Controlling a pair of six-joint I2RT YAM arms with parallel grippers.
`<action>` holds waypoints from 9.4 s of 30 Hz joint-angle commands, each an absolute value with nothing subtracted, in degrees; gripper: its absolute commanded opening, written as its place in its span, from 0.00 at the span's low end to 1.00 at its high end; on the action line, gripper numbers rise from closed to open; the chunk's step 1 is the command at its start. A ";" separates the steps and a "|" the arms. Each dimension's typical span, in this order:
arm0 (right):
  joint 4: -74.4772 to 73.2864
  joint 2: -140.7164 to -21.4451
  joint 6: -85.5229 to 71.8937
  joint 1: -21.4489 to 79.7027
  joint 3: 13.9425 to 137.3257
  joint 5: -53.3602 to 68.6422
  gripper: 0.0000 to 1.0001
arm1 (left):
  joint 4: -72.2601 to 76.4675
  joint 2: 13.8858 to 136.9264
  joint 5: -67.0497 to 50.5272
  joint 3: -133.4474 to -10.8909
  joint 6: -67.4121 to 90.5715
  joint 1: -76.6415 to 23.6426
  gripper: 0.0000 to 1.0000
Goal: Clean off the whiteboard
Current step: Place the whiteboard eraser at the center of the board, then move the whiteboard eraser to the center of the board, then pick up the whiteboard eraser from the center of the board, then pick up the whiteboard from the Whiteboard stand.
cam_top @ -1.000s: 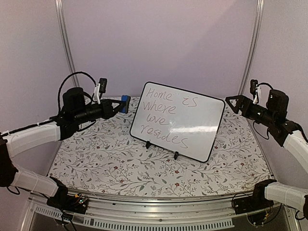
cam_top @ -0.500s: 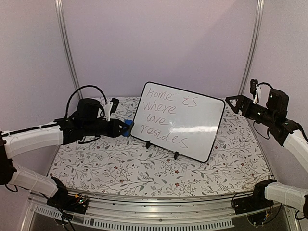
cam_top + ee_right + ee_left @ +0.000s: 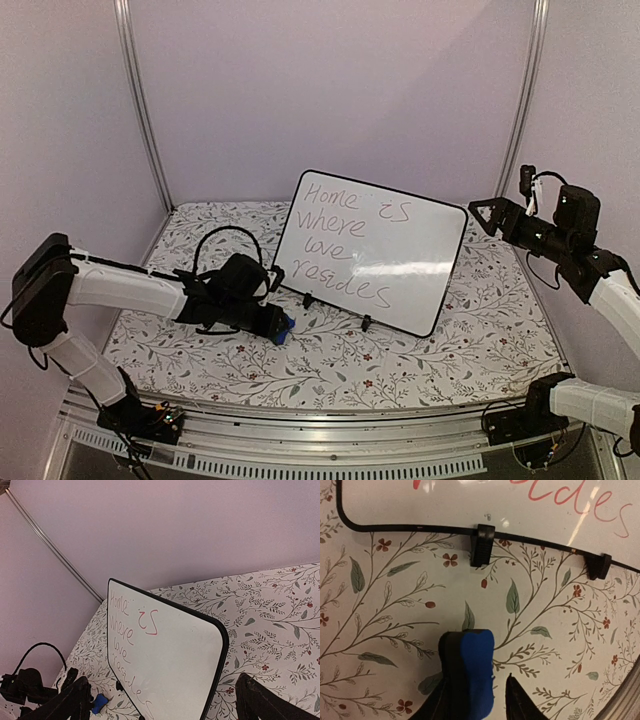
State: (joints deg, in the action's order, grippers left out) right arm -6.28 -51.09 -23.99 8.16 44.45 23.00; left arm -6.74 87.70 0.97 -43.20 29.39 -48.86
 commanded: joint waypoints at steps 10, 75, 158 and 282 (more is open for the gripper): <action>-6.55 -49.75 -23.47 7.86 44.30 22.74 0.99 | -4.76 92.44 7.75 -45.17 29.54 -52.49 0.57; -5.94 -49.43 -23.64 7.87 43.09 23.47 0.99 | -23.22 102.30 21.12 -56.16 51.04 -58.81 0.57; -6.02 -49.88 -23.84 7.82 43.32 23.99 0.99 | -9.23 97.06 7.88 -47.43 24.38 -48.62 0.48; 26.19 -80.10 -19.42 7.67 43.82 44.68 0.93 | 15.90 94.60 -11.18 -70.49 13.88 -30.91 0.11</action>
